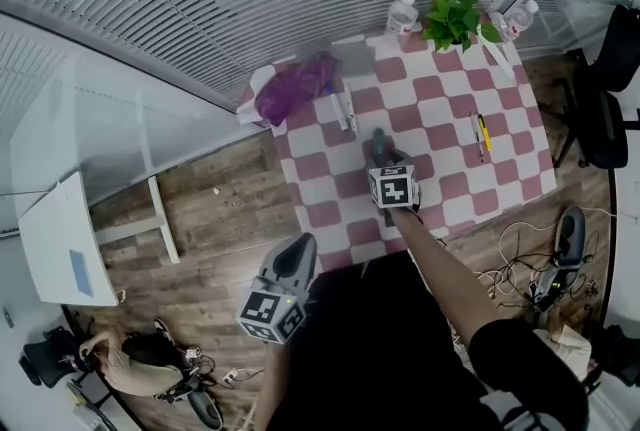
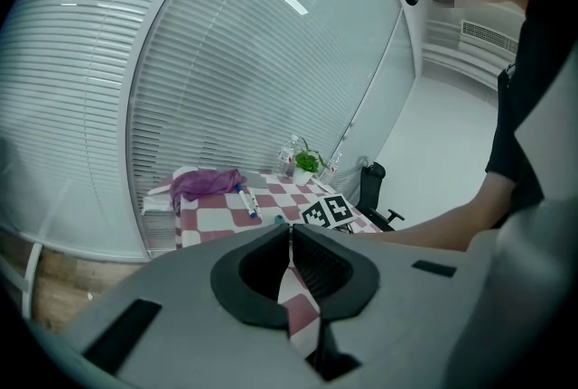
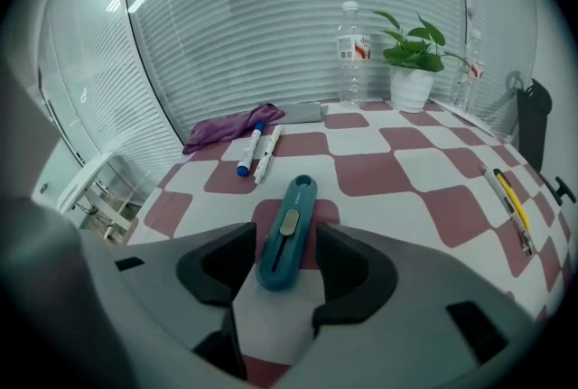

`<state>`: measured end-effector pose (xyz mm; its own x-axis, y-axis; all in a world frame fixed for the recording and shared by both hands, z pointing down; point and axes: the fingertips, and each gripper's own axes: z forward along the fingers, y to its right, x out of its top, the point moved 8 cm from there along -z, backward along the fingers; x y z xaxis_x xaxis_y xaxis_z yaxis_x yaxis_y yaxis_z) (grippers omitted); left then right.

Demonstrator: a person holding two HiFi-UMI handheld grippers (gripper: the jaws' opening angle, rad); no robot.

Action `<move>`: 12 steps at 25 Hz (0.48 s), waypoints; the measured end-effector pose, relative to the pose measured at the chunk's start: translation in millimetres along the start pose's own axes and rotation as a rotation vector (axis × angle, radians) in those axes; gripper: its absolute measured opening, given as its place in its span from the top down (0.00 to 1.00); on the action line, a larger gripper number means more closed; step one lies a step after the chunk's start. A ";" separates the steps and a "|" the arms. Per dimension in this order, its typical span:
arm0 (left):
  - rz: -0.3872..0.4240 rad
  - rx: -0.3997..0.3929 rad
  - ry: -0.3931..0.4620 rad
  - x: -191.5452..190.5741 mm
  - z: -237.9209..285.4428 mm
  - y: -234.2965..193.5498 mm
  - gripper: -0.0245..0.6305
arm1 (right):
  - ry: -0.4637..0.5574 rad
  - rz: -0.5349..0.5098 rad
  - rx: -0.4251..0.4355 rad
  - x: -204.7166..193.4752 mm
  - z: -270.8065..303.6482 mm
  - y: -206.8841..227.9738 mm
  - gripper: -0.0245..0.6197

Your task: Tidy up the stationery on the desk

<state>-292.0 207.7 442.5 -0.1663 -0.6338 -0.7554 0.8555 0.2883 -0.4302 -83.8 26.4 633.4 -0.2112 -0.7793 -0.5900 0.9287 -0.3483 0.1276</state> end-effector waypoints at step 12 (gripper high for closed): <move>0.019 -0.029 -0.008 3.2 1.6 -7.2 0.91 | -0.020 -0.044 -0.026 -4.9 -6.7 -2.4 0.73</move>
<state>-297.9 202.5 444.0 -0.1462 -0.6338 -0.7596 0.8439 0.3208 -0.4300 -82.9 34.6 630.6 -0.2580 -0.7739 -0.5784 0.9259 -0.3691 0.0808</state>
